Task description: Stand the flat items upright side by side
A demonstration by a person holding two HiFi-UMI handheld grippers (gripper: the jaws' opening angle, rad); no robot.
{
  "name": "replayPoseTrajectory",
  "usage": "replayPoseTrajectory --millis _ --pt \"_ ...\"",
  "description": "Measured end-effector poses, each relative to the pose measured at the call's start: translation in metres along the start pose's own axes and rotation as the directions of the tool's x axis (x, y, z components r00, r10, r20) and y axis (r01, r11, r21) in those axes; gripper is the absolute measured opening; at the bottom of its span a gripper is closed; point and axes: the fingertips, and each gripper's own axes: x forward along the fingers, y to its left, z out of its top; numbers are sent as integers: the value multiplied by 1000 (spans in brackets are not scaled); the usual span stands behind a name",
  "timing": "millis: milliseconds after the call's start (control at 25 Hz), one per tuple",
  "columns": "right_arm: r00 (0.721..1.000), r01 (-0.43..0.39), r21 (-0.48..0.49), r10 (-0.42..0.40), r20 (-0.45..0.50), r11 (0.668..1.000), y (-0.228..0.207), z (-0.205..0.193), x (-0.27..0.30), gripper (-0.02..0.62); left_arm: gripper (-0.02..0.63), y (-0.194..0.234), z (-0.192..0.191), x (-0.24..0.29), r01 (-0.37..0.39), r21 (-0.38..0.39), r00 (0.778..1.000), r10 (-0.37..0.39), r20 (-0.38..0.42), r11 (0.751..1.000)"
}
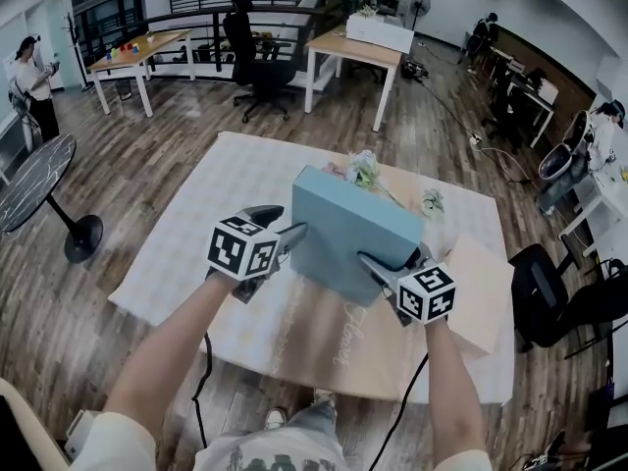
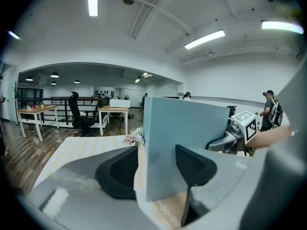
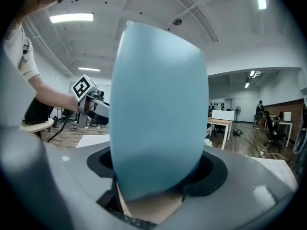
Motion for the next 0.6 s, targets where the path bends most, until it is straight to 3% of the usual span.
replayPoseTrajectory --millis 320,600 --pt "977 214 14 -214 20 977 -3 -4 -20 373 251 -24 -11 -8 62 23 998 -62 -3 998" --pt "905 423 41 -424 16 905 -7 -3 -33 360 250 -44 -21 -13 110 30 994 -110 -6 993"
